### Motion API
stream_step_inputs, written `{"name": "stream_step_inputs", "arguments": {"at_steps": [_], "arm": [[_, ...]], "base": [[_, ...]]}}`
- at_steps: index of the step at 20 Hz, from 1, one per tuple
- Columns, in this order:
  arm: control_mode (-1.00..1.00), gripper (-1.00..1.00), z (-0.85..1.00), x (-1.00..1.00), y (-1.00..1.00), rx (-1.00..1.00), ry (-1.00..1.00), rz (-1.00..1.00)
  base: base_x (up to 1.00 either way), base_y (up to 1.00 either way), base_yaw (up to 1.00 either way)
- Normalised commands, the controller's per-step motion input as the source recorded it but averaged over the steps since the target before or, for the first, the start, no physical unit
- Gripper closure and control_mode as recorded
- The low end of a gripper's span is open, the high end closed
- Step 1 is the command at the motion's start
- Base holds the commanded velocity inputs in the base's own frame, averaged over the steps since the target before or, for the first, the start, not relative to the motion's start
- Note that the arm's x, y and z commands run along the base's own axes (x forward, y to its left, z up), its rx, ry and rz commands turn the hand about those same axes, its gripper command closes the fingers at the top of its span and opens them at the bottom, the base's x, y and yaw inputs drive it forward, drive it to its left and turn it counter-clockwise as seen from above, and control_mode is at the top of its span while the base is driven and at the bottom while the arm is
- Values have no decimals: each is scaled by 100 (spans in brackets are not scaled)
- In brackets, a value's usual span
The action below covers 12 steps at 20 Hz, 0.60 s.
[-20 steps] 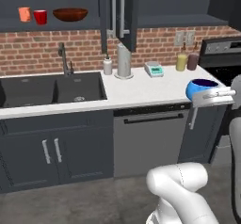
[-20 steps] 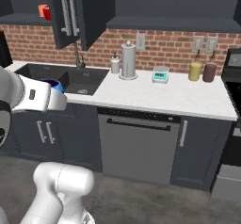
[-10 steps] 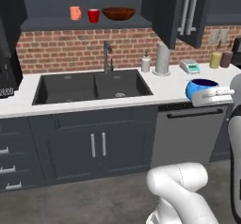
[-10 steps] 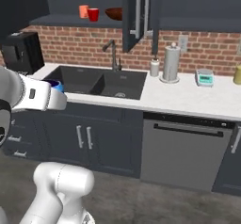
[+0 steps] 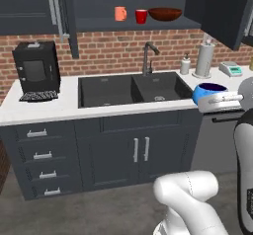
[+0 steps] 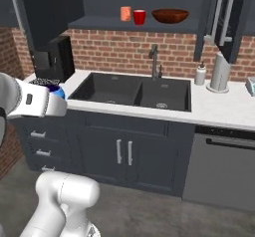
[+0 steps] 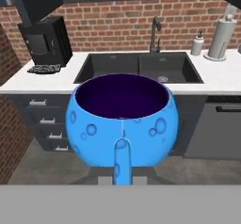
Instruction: Gather all objects into one cabinet and sort the glasses and bowls to opposite sides.
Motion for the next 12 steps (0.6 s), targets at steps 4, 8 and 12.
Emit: {"name": "stream_step_inputs", "arguments": {"at_steps": [4,8,12], "arm": [[100,100,0,0,0,0,0,0],[100,100,0,0,0,0,0,0],[100,100,0,0,0,0,0,0]], "base": [[62,2,0],[66,0,0],[58,15,0]]}}
